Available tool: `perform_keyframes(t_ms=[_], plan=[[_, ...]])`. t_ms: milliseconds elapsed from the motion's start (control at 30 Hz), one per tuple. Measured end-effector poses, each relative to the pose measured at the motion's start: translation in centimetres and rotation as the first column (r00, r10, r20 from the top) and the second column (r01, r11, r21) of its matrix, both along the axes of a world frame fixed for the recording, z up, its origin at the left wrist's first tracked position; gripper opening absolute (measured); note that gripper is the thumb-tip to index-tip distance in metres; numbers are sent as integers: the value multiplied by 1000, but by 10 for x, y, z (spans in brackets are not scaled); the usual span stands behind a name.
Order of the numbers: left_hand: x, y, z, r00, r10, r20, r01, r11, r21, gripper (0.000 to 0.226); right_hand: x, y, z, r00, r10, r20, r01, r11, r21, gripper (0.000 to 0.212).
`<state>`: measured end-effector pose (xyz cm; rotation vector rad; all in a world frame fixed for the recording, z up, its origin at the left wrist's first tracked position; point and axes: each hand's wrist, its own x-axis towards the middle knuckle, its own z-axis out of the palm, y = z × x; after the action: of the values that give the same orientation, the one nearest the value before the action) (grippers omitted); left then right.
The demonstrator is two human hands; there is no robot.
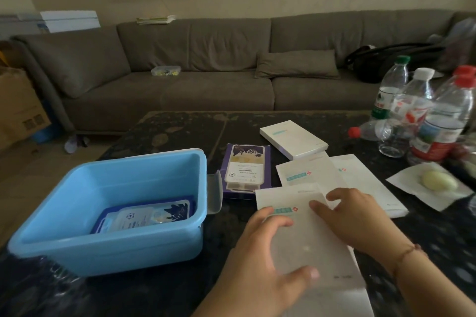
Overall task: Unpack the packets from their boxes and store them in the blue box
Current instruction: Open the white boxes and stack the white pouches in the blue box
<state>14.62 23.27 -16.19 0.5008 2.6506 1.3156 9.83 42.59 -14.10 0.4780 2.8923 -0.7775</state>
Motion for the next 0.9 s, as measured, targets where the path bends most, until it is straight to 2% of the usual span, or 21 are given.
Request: perform_keyframes(t_ms=[167,200,233,300,333,367,467,500,533,567,600,633,700,767,833,900], plan=[[-4,2,5,997,55,-46,-50,994,97,58,8,0,-3,999,-36,-36,26,966,-257,49],[-5,2,6,997,55,-49,-50,994,102,57,10,0,-3,996,-63,-63,36,934,-355,45],[-5,4,6,998,50,-47,-44,993,111,58,13,1,-1,991,-99,-92,42,871,-489,43],[-6,8,7,1000,18,-21,-14,985,170,62,19,-1,7,969,-196,-149,11,637,-770,42],[-5,11,8,1000,-6,18,2,975,223,68,23,-1,10,953,-234,-194,-35,550,-834,44],[-5,14,11,996,-37,84,11,957,289,76,28,-3,15,932,-256,-256,-90,520,-849,48],[-5,18,19,941,-195,276,33,866,498,92,49,-22,19,850,-261,-457,-287,497,-819,47],[-6,17,22,913,-254,317,25,814,581,91,56,-31,15,823,-206,-530,-356,541,-762,43],[-8,14,24,883,-305,356,-10,747,665,87,62,-39,8,773,-103,-626,-411,671,-617,42],[-9,12,26,855,-344,388,-54,685,727,81,65,-43,1,726,33,-687,-415,817,-399,42],[-11,9,27,836,-368,408,-91,639,764,74,65,-43,-7,673,143,-726,-400,896,-194,40],[-13,6,27,826,-367,427,-122,624,772,67,62,-40,-13,623,220,-750,-389,920,-54,34],[-18,-2,26,815,-333,475,-173,641,748,53,54,-30,-16,566,262,-781,-401,916,17,20],[-20,-10,26,791,-352,500,-171,657,734,47,45,-17,-16,524,248,-815,-341,938,66,15],[-20,-15,25,766,-389,513,-154,663,733,44,36,-4,-16,542,175,-822,-257,966,37,13],[-18,-18,24,743,-408,530,-168,653,739,43,32,4,-15,605,100,-790,-238,969,-60,21]])
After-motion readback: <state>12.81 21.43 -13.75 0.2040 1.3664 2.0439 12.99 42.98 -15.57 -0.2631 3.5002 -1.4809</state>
